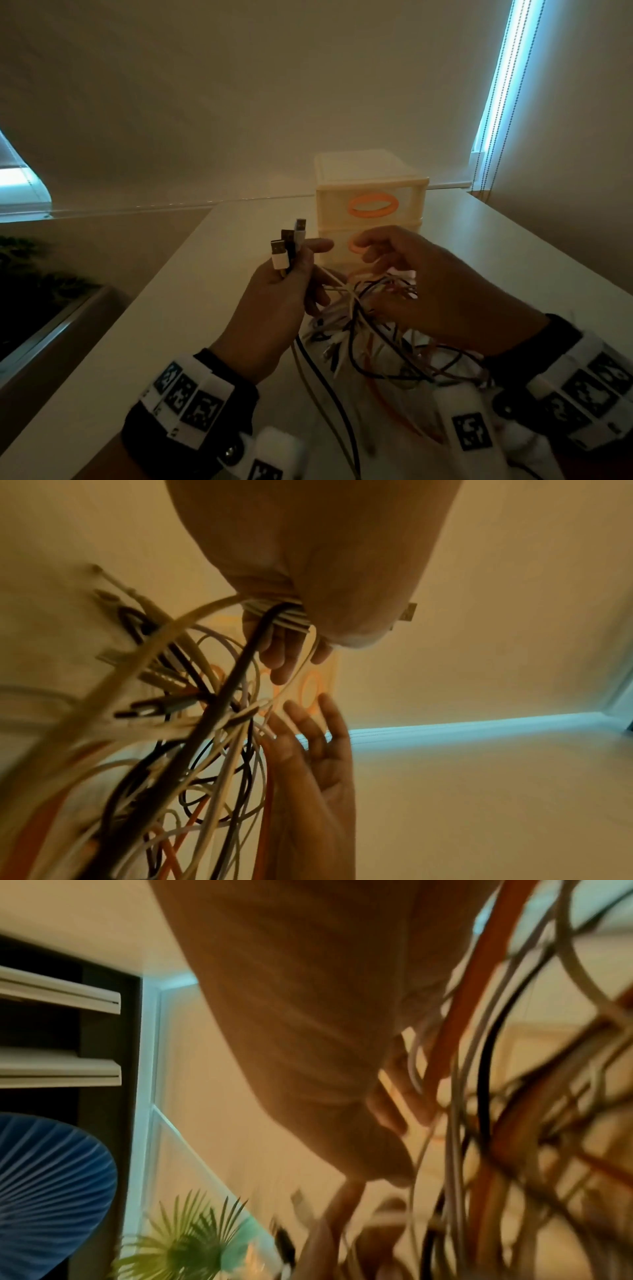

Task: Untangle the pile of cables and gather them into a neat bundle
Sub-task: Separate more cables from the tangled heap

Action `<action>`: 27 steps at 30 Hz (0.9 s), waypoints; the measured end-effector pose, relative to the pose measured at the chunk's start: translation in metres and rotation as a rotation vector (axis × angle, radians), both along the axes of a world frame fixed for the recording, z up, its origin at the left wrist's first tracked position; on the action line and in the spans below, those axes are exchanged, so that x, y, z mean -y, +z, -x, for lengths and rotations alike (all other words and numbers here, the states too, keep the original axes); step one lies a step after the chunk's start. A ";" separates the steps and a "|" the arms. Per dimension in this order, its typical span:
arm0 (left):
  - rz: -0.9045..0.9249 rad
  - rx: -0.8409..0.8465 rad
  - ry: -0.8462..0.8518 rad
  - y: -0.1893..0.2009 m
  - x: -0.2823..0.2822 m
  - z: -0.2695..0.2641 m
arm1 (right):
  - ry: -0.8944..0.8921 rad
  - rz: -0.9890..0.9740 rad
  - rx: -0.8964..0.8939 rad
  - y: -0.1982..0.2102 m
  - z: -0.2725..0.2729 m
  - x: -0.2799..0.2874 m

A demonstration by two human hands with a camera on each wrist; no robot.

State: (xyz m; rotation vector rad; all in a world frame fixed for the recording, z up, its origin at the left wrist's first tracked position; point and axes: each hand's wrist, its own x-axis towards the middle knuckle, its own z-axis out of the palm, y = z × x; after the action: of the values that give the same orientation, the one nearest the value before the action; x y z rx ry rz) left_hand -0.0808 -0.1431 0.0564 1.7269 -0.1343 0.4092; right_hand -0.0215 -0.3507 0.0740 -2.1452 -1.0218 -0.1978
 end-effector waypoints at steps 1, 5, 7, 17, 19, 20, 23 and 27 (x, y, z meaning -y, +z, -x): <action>-0.019 -0.011 0.016 0.000 -0.002 -0.001 | -0.027 0.068 -0.013 0.000 -0.004 0.006; -0.198 -0.096 0.025 0.000 -0.008 -0.002 | 0.024 0.196 -0.078 -0.006 -0.010 0.011; -0.372 -0.096 0.044 0.000 -0.008 -0.001 | 0.051 0.227 -0.092 -0.006 -0.009 0.009; -0.333 0.118 0.303 0.010 -0.016 0.000 | -0.065 0.159 -0.042 0.027 -0.001 0.035; -0.332 0.102 0.299 0.010 -0.017 -0.001 | -0.076 0.104 0.059 0.028 0.000 0.036; -0.298 0.074 0.264 0.010 -0.016 -0.001 | -0.072 0.070 0.111 0.027 0.000 0.035; -0.163 -0.037 0.116 0.010 -0.011 0.001 | -0.054 0.064 0.251 0.022 -0.002 0.028; -0.113 -0.083 0.068 0.007 -0.005 0.003 | 0.059 0.122 0.303 0.023 0.008 0.016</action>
State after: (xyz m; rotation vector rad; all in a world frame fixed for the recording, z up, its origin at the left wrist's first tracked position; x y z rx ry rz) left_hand -0.0834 -0.1385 0.0639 1.8610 -0.0391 0.3849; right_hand -0.0299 -0.3664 0.0971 -2.2349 -1.2964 -0.4531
